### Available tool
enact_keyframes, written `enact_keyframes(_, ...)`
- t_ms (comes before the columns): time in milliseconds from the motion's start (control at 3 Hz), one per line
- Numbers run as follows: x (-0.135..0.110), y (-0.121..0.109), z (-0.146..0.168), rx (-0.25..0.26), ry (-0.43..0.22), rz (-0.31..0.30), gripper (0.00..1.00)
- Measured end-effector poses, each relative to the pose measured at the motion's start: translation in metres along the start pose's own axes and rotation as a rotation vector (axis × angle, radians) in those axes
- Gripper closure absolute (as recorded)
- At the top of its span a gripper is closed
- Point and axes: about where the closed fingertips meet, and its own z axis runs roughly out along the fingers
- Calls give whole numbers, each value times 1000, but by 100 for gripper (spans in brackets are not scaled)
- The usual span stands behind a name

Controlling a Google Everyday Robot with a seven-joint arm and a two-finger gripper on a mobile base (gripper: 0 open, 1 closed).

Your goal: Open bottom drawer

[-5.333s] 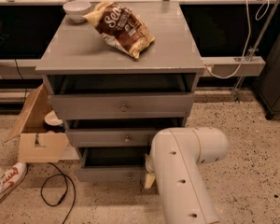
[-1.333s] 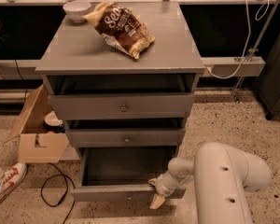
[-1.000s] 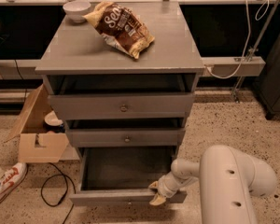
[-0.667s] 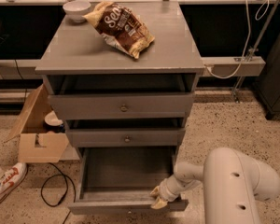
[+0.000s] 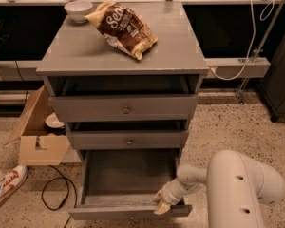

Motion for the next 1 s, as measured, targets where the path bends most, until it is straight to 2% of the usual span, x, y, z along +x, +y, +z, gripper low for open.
enact_keyframes(333,0,0,0,0,0,0,33)
enact_keyframes(667,-7,6,-20,47,-12,-32,10)
enact_keyframes(1000,-25,16,-54,120,-7,-89,0)
